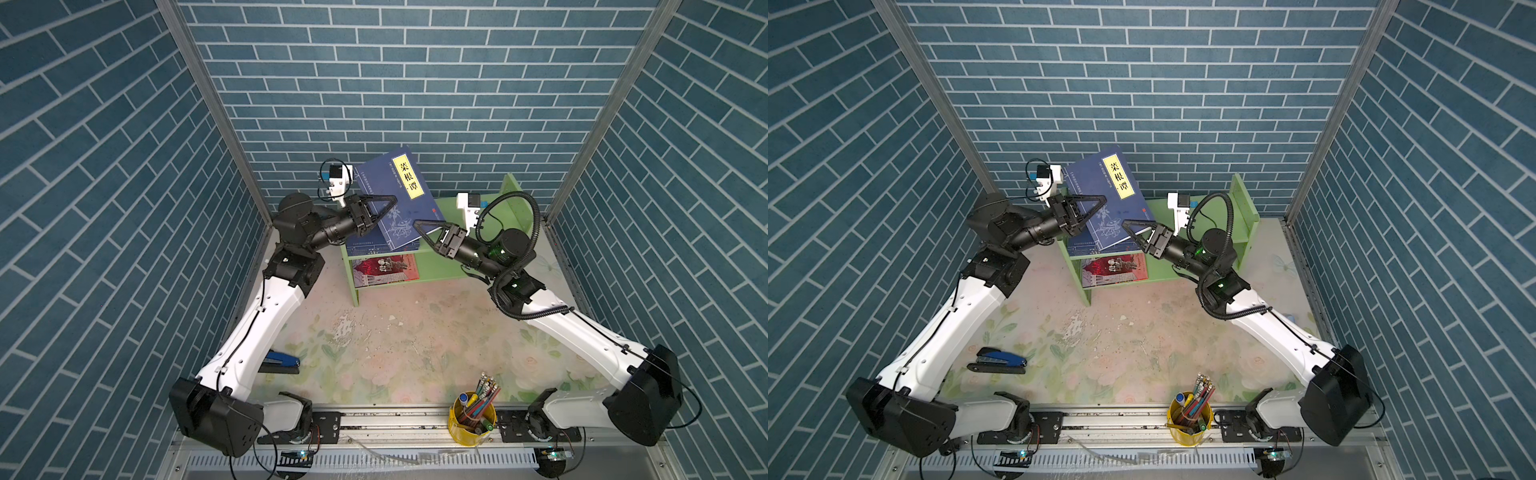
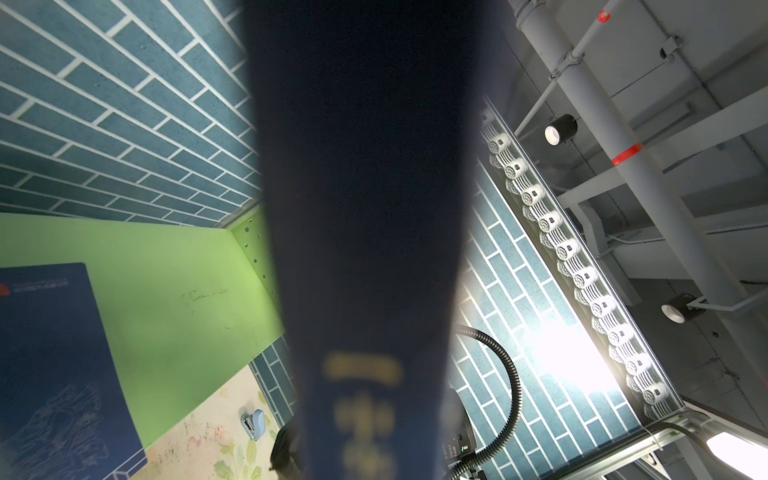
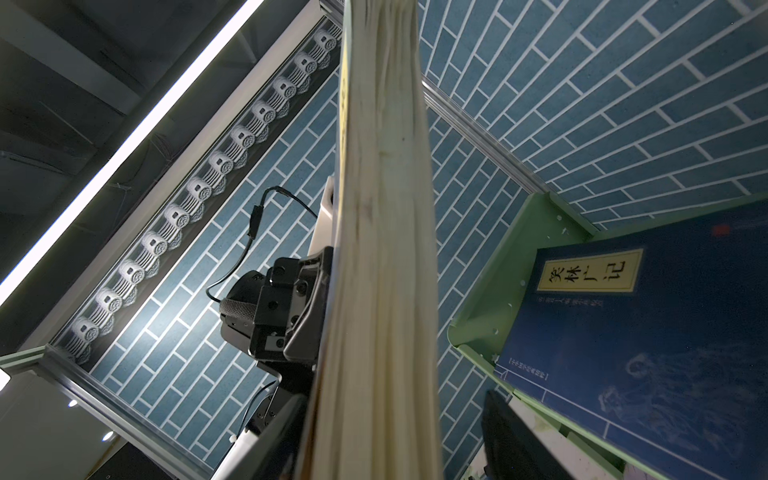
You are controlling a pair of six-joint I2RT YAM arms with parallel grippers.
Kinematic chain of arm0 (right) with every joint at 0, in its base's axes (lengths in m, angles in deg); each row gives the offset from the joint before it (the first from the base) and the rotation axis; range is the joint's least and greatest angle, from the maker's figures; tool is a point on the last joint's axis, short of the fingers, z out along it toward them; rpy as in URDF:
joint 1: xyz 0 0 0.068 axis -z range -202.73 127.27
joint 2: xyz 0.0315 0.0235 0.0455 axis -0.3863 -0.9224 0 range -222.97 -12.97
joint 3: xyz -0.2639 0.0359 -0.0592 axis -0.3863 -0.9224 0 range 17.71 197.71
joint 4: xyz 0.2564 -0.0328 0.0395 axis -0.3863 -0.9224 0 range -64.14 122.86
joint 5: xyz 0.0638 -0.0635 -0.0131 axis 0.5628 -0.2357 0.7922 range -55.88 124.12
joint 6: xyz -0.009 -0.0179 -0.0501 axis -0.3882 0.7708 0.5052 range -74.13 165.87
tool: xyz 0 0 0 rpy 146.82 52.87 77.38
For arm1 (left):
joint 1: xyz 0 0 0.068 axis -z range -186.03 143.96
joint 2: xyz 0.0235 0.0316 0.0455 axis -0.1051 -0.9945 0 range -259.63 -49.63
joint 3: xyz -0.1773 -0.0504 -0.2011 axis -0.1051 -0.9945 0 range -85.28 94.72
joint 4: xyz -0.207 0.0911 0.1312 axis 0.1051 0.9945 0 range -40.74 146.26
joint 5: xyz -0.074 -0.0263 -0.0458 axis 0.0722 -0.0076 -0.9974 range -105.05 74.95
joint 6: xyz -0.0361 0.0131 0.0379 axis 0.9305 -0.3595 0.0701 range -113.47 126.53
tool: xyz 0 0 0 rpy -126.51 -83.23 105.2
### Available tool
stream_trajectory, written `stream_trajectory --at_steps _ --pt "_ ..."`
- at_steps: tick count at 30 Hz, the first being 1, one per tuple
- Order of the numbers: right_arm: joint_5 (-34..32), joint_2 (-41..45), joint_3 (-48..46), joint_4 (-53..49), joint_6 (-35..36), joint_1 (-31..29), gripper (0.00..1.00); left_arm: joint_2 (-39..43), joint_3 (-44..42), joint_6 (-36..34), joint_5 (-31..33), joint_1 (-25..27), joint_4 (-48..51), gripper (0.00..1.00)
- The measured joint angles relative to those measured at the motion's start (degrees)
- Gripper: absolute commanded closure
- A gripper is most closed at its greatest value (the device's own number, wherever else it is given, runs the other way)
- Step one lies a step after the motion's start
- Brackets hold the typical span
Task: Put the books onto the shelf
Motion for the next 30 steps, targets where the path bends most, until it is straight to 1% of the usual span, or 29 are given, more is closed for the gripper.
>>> stream_trajectory --at_steps 3,4,5,6,7,8,9,10,11,12,13,15,17,19,22,24,26,30 --pt "-0.2 -2.0 1.2 2.8 -1.5 0.0 0.6 0.0 -1.2 0.3 0.1 0.0 0.0 1.0" --pt "-0.2 -2.6 1.6 3.7 -2.2 0.0 0.67 0.1 -1.6 0.3 0.2 0.0 0.0 1.0" --pt "-0.2 -2.9 1.9 4.4 -2.5 0.0 0.74 0.1 -2.0 0.3 0.2 0.0 0.1 1.0" --pt "-0.2 -3.3 2.1 5.2 -3.0 0.0 0.83 0.2 -2.4 0.4 0.3 0.0 0.2 0.97" --pt "-0.3 -3.5 2.1 5.7 -3.3 0.0 0.95 0.3 -2.8 0.4 0.4 0.0 0.1 0.95" --pt "-0.3 -3.6 2.1 5.8 -3.8 0.0 1.0 0.4 -3.1 0.3 0.7 0.0 0.1 0.95" --pt "-0.3 -3.9 2.1 5.8 -4.7 0.0 1.0 0.6 -3.3 0.3 0.9 0.0 0.1 0.92" --pt "-0.2 -4.1 2.1 6.1 -4.9 0.0 1.0 0.9 -3.4 0.3 1.1 0.0 0.2 0.85" --pt "0.0 -4.2 2.1 6.2 -4.9 0.0 1.0 1.0 -3.5 0.2 1.3 0.0 0.4 0.74" --pt "0.2 -4.2 2.1 6.2 -4.9 0.0 1.0 1.1 -3.6 -0.1 1.3 0.0 0.6 0.59" --pt "0.6 -4.2 2.2 6.2 -4.9 0.0 1.0 1.2 -3.6 -0.3 1.4 0.0 0.8 0.48" --pt "1.2 -4.0 2.3 5.4 -4.8 0.1 1.0 1.5 -3.8 -0.8 1.4 -0.2 1.1 0.37" --pt "2.9 -3.6 3.1 2.5 -4.2 0.7 1.0 2.2 -4.9 -1.5 1.1 -0.9 1.4 0.29" --pt "5.6 -2.4 4.0 -2.3 -3.0 1.7 1.0 3.5 -6.8 -2.3 0.3 -2.6 1.4 0.24" --pt "11.1 -0.2 4.9 -8.4 -1.9 4.3 1.0 5.2 -9.7 -2.9 -1.6 -6.2 1.0 0.23" --pt "15.5 1.6 4.9 -11.7 -1.8 7.1 1.0 5.7 -11.1 -3.1 -4.0 -8.8 0.9 0.23" --pt "19.6 3.2 4.9 -14.7 -1.6 9.4 1.0 5.7 -11.7 -3.3 -6.8 -10.1 0.9 0.23" --pt "27.1 5.9 5.7 -23.5 1.3 12.3 1.0 6.9 -13.7 -3.4 -11.9 -10.4 -0.3 0.2"
